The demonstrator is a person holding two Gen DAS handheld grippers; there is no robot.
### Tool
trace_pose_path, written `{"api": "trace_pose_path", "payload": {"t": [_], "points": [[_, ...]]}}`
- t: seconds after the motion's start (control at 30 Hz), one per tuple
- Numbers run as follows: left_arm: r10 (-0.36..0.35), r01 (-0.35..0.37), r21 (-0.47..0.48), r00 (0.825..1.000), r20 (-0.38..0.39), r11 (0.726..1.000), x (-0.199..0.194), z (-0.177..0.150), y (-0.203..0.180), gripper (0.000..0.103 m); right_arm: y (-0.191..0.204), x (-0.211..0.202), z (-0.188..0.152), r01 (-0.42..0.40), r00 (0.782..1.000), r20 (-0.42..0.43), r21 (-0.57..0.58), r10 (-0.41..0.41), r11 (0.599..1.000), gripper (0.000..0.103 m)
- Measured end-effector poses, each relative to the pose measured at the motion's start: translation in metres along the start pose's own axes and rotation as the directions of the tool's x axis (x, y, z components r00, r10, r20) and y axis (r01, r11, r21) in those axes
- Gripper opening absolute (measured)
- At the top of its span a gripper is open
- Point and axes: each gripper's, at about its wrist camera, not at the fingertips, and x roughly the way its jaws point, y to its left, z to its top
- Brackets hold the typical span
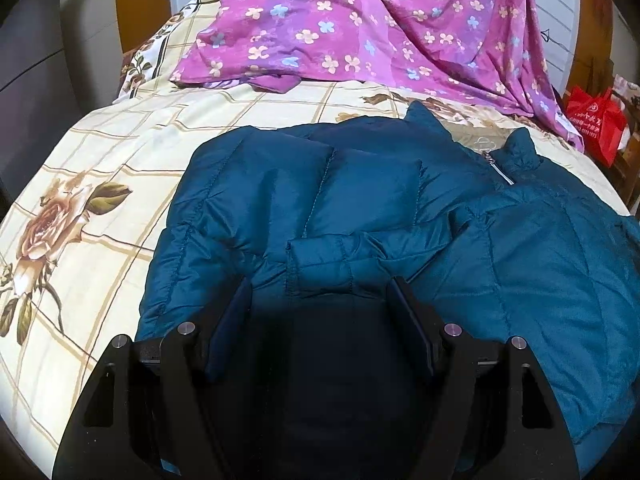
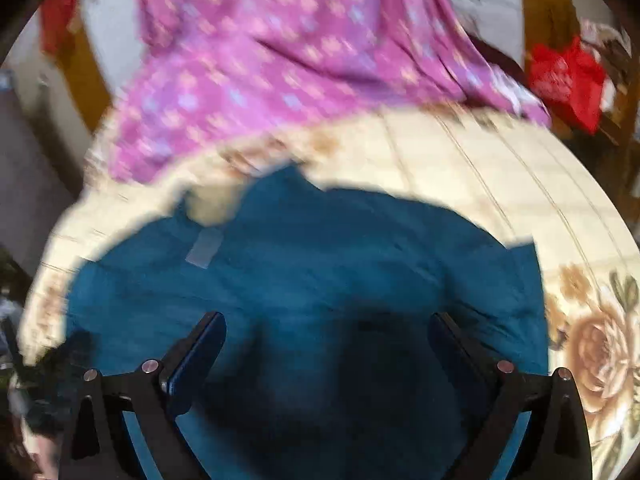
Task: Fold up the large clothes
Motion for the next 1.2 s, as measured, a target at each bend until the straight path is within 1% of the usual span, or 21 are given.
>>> {"api": "trace_pose_path", "payload": {"t": [0.07, 0.13, 0.17, 0.2, 0.23, 0.27, 0.3, 0.37, 0.43, 0.5, 0.57, 0.63, 0.67, 0.7, 0.73, 0.87, 0.97, 1.03, 1.07, 1.13, 1.2], "points": [[0.001, -0.001, 0.000, 1.000, -0.001, 1.000, 0.000, 0.000, 0.000, 0.072, 0.029, -0.007, -0.004, -0.061, 0.998, 0.030, -0.015, 0.061, 0.998, 0.101], [-0.001, 0.001, -0.001, 1.000, -0.003, 1.000, 0.000, 0.000, 0.000, 0.072, 0.055, 0.005, -0.019, -0.094, 0.996, 0.006, -0.041, 0.094, 0.995, 0.103], [-0.002, 0.002, -0.003, 1.000, -0.003, 1.000, 0.000, 0.000, 0.001, 0.072, 0.067, 0.021, -0.028, -0.089, 0.996, -0.037, -0.076, 0.086, 0.993, 0.103], [-0.002, 0.002, -0.007, 1.000, -0.002, 1.000, 0.000, 0.000, 0.000, 0.072, 0.076, 0.036, -0.040, -0.054, 0.996, -0.080, -0.113, 0.045, 0.992, 0.103], [0.002, -0.002, -0.007, 1.000, -0.005, 1.000, 0.001, 0.000, 0.000, 0.072, 0.082, 0.049, -0.054, 0.006, 0.996, -0.084, -0.176, -0.021, 0.984, 0.103], [0.005, -0.005, -0.006, 1.000, -0.008, 1.000, 0.002, 0.000, 0.000, 0.072, 0.083, 0.046, -0.061, 0.024, 0.999, -0.040, -0.201, -0.033, 0.979, 0.103], [0.009, -0.009, -0.003, 1.000, -0.009, 1.000, 0.002, -0.001, -0.001, 0.072, 0.083, 0.045, -0.061, 0.023, 0.999, -0.042, -0.193, -0.031, 0.981, 0.103], [0.007, -0.007, -0.006, 1.000, -0.010, 1.000, 0.003, -0.001, -0.001, 0.072, 0.082, 0.035, -0.057, 0.006, 0.996, -0.089, -0.174, -0.022, 0.985, 0.103], [0.008, -0.008, -0.004, 1.000, -0.009, 1.000, 0.003, -0.001, -0.001, 0.072, 0.082, 0.011, -0.059, 0.021, 0.998, -0.053, -0.191, -0.031, 0.981, 0.103], [0.010, -0.010, -0.002, 1.000, -0.009, 1.000, 0.003, -0.001, -0.002, 0.072, 0.078, -0.021, -0.068, 0.030, 0.999, 0.019, -0.221, -0.026, 0.975, 0.103], [0.009, -0.009, -0.002, 1.000, -0.009, 1.000, 0.003, -0.001, -0.001, 0.072, 0.068, -0.038, -0.085, 0.054, 0.998, 0.046, -0.228, -0.044, 0.972, 0.103], [0.007, -0.007, -0.003, 1.000, -0.008, 1.000, 0.003, 0.000, -0.001, 0.072, 0.047, -0.024, -0.104, 0.090, 0.996, 0.009, -0.215, -0.090, 0.972, 0.103], [0.007, -0.007, -0.002, 1.000, -0.007, 1.000, 0.003, -0.001, -0.001, 0.072, 0.038, -0.012, -0.108, 0.077, 0.997, -0.010, -0.206, -0.081, 0.976, 0.103], [0.006, -0.006, -0.003, 1.000, -0.008, 1.000, 0.004, -0.001, -0.001, 0.072, 0.028, -0.006, -0.113, 0.022, 0.999, -0.020, -0.174, -0.026, 0.984, 0.103], [0.007, -0.007, -0.004, 1.000, -0.009, 1.000, 0.005, -0.001, 0.000, 0.072, 0.023, -0.007, -0.111, -0.001, 1.000, -0.020, -0.152, -0.002, 0.988, 0.103], [0.014, -0.014, 0.001, 1.000, -0.011, 1.000, 0.007, -0.001, 0.001, 0.072, 0.029, -0.001, -0.112, 0.042, 0.998, -0.034, -0.179, -0.049, 0.983, 0.103], [0.037, -0.036, 0.027, 0.999, -0.013, 0.999, 0.007, -0.001, -0.004, 0.072, 0.028, -0.001, -0.113, 0.027, 0.999, -0.042, -0.169, -0.035, 0.985, 0.103], [0.064, -0.062, 0.077, 0.998, -0.019, 0.995, 0.004, 0.001, -0.009, 0.072, 0.027, 0.000, -0.112, 0.024, 0.998, -0.045, -0.167, -0.032, 0.986, 0.103], [0.081, -0.076, 0.120, 0.996, -0.037, 0.990, -0.002, 0.003, -0.011, 0.072, 0.028, 0.000, -0.111, 0.027, 0.998, -0.047, -0.169, -0.035, 0.985, 0.103], [0.081, -0.075, 0.126, 0.996, -0.044, 0.989, -0.024, 0.004, -0.006, 0.072, 0.030, -0.002, -0.109, 0.041, 0.996, -0.068, -0.188, -0.055, 0.981, 0.103], [0.053, -0.050, 0.138, 0.999, -0.012, 0.989, -0.056, -0.003, 0.002, 0.072, 0.031, -0.018, -0.112, 0.067, 0.994, -0.072, -0.185, -0.082, 0.980, 0.103]]}}
